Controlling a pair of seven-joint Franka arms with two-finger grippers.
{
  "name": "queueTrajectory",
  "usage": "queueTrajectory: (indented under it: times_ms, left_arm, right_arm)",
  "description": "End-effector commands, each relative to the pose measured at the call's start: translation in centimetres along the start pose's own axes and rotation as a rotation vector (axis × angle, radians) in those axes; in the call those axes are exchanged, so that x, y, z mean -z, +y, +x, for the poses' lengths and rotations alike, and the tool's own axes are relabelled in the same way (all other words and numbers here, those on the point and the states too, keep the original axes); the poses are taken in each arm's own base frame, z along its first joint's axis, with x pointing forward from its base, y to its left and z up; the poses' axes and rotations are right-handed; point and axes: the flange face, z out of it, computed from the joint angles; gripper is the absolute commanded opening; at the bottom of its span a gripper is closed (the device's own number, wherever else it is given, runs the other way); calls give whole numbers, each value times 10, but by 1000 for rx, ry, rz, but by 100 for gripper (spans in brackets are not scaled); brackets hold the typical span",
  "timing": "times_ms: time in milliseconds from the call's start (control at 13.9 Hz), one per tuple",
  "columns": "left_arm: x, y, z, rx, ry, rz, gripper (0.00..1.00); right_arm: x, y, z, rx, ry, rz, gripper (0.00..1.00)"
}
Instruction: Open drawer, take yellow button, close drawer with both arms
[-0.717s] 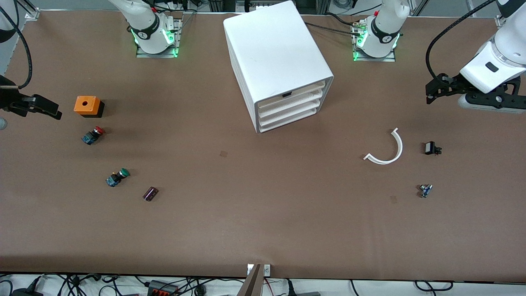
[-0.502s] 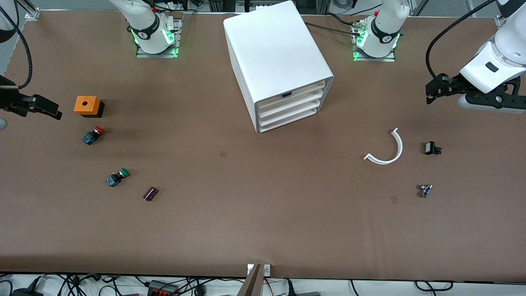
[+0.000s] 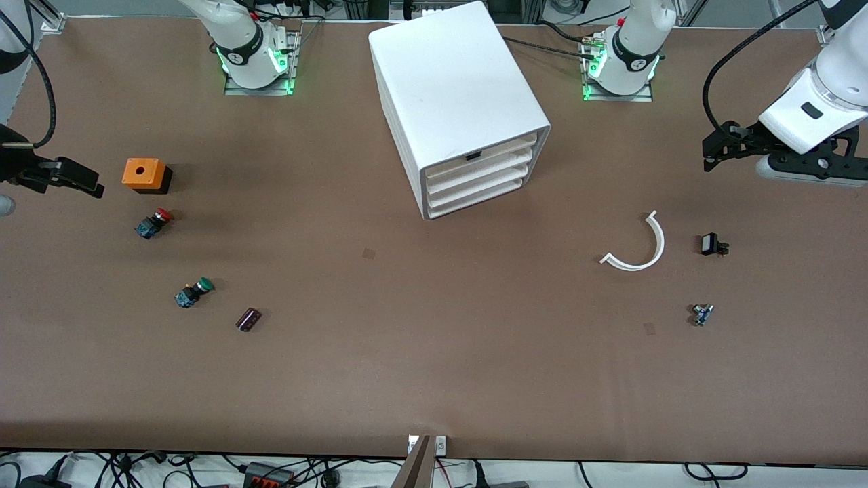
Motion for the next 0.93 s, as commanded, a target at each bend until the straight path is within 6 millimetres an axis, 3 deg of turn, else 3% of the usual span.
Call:
queueTrajectory:
  times_ms: [0, 143, 287, 502, 574, 717, 861]
  left_arm:
    - [8, 3, -5, -14, -10, -13, 100]
    - [8, 25, -18, -56, -121, -26, 100]
    - [-4, 43, -29, -83, -254, -109, 100]
    - [-23, 57, -30, -117, -362, -219, 100]
    - [-31, 59, -26, -167, -374, -248, 100]
    - [-71, 68, -6, -297, -416, -406, 100]
    - [-109, 78, 12, -310, -457, -586, 100]
  right_arm:
    - [-9, -37, 3, 62, -4, 6, 100]
    - [-11, -70, 6, 109, 21, 17, 100]
    - [-17, -91, 11, 131, 20, 54, 100]
    - [-16, -119, 15, 159, 26, 104, 100]
    - [-17, -138, 14, 190, 27, 104, 100]
    - [-13, -161, 12, 225, 40, 113, 100]
    - [-12, -184, 13, 252, 49, 142, 100]
